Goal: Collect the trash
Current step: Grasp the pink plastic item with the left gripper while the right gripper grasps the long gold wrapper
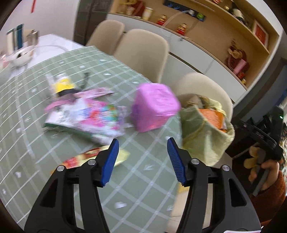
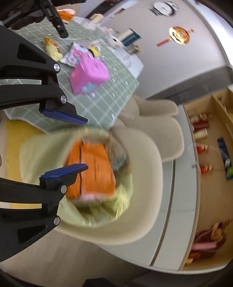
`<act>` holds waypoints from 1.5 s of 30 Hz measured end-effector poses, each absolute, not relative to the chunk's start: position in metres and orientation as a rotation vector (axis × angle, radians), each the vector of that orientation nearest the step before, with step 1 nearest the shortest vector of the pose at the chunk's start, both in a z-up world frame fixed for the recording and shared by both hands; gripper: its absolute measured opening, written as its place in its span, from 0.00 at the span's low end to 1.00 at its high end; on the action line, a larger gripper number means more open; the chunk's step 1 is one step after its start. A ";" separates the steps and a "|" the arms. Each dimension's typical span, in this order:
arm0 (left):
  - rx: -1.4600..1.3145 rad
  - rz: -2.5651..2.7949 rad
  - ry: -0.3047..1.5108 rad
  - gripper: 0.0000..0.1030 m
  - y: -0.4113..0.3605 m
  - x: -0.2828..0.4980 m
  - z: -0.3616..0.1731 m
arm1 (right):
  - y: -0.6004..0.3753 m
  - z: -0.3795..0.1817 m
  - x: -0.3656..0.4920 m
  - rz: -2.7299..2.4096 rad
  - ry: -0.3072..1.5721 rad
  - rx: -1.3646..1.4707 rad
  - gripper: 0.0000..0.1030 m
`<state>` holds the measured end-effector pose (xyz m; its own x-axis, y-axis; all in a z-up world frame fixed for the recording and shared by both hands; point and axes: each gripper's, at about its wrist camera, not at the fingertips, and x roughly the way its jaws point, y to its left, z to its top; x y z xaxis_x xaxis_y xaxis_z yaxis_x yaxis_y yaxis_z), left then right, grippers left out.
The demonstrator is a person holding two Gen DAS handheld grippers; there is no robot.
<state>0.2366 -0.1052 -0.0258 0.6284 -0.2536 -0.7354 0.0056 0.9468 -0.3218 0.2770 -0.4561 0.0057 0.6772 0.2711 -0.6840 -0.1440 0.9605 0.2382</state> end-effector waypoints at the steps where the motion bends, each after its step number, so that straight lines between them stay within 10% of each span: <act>1: -0.321 -0.133 0.885 0.52 -0.091 0.233 -0.029 | -0.443 0.008 0.272 0.251 0.785 0.146 0.42; 25: -0.313 -0.029 0.900 0.53 0.048 0.342 -0.094 | -0.318 -0.032 0.224 0.384 0.888 0.065 0.58; 34: -0.304 -0.104 0.967 0.18 0.029 0.318 -0.097 | -0.291 -0.050 0.223 0.421 0.964 0.050 0.58; 45: -0.364 -0.157 0.934 0.18 0.045 0.249 -0.081 | -0.213 -0.060 0.171 0.600 0.964 0.036 0.58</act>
